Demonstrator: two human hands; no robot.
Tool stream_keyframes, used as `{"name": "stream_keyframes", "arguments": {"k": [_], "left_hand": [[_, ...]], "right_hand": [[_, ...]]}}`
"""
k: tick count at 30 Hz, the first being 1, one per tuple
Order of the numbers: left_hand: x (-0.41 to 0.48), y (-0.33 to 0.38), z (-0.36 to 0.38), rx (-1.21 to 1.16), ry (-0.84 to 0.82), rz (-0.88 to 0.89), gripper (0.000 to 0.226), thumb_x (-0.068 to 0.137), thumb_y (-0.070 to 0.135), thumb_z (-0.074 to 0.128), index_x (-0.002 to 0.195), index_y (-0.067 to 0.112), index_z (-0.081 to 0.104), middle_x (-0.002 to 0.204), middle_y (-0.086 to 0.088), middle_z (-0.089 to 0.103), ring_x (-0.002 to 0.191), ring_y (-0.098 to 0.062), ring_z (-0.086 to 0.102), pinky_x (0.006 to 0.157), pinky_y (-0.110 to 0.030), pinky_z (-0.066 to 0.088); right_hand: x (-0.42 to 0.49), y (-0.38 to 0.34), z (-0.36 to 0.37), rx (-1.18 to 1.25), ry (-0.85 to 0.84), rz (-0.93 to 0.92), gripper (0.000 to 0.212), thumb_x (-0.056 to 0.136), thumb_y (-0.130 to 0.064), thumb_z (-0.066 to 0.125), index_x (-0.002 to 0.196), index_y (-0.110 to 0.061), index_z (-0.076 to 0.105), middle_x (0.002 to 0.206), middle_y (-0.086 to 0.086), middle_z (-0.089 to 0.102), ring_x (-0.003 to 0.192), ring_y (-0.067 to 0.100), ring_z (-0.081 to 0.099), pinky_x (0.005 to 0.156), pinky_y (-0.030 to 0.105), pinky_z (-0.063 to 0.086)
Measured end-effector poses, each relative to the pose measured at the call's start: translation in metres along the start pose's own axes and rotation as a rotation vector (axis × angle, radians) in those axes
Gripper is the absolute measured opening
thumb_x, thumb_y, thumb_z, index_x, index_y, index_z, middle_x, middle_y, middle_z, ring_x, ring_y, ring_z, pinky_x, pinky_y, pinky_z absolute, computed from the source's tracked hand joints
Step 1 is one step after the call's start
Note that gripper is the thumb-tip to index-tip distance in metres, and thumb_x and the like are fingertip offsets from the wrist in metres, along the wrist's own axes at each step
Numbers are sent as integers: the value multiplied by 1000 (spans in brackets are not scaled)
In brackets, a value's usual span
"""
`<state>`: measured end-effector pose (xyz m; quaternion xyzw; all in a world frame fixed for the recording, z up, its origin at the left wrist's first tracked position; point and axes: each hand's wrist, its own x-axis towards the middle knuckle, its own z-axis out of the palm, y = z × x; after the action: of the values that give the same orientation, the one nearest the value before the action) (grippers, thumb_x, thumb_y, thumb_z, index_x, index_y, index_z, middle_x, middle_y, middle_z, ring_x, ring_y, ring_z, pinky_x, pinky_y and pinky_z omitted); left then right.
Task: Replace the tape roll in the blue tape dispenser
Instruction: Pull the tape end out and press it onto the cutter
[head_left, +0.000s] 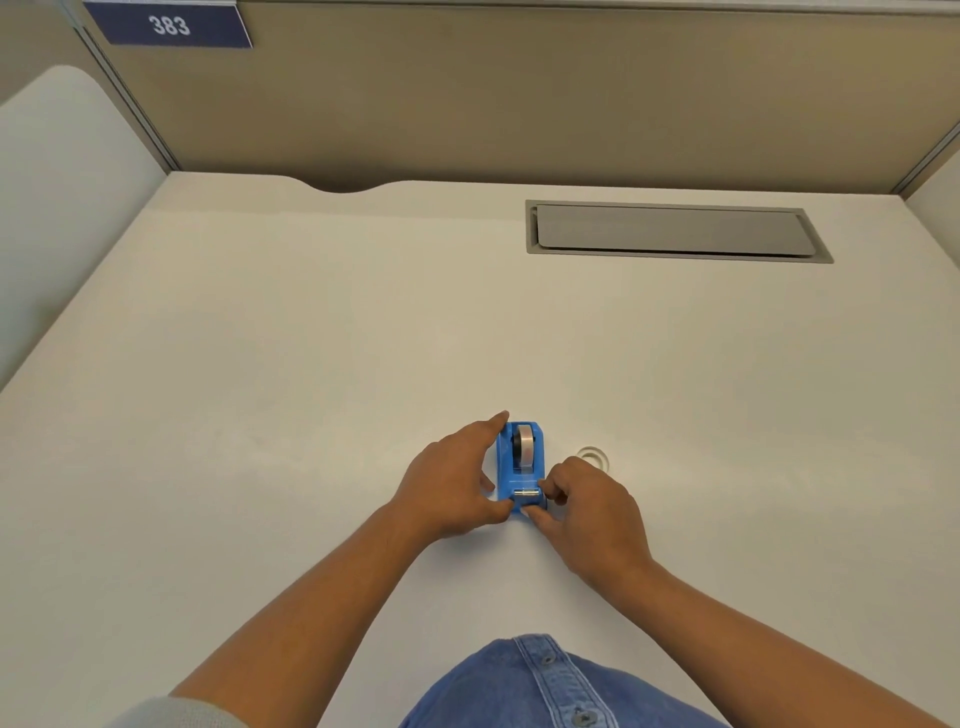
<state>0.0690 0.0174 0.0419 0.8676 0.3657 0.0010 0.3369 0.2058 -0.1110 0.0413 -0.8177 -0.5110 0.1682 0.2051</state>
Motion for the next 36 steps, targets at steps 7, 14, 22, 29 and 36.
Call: {"name": "stream_keyframes", "arguments": {"k": [7, 14, 22, 29, 36], "left_hand": [[-3, 2, -1, -22, 22, 16, 100, 59, 52, 76, 143, 40, 23, 143, 19, 48, 77, -2, 67, 78, -28, 54], [-2, 1, 1, -22, 30, 15, 87, 59, 49, 79, 127, 40, 25, 127, 13, 62, 70, -7, 68, 70, -34, 59], [-4, 1, 5, -28, 38, 75, 74, 59, 46, 71, 122, 50, 34, 140, 21, 49, 70, -6, 66, 73, -29, 55], [-5, 3, 5, -23, 36, 42, 76, 60, 49, 73, 123, 46, 32, 118, 16, 63, 71, -7, 66, 67, -27, 54], [-7, 1, 4, -11, 9, 26, 94, 66, 49, 73, 141, 43, 16, 126, 10, 62, 79, -7, 64, 68, -22, 48]], "right_hand": [[-4, 7, 0, 26, 15, -55, 26, 75, -46, 75, 77, -29, 55, 73, -14, 51, 62, 8, 49, 52, 14, 32], [-2, 6, 3, -25, 26, -59, 24, 82, -40, 72, 73, -27, 54, 70, -11, 49, 58, 9, 43, 50, 17, 33], [0, 7, 0, -47, 12, -63, 20, 83, -40, 70, 76, -25, 58, 72, -12, 47, 61, 10, 44, 50, 15, 26], [-1, 5, 0, -51, 11, -52, 20, 83, -42, 69, 81, -25, 60, 74, -13, 48, 62, 9, 46, 51, 13, 27], [-3, 4, -8, -51, -31, -44, 17, 83, -37, 68, 97, -30, 62, 90, -13, 60, 76, 9, 58, 63, 21, 45]]}}
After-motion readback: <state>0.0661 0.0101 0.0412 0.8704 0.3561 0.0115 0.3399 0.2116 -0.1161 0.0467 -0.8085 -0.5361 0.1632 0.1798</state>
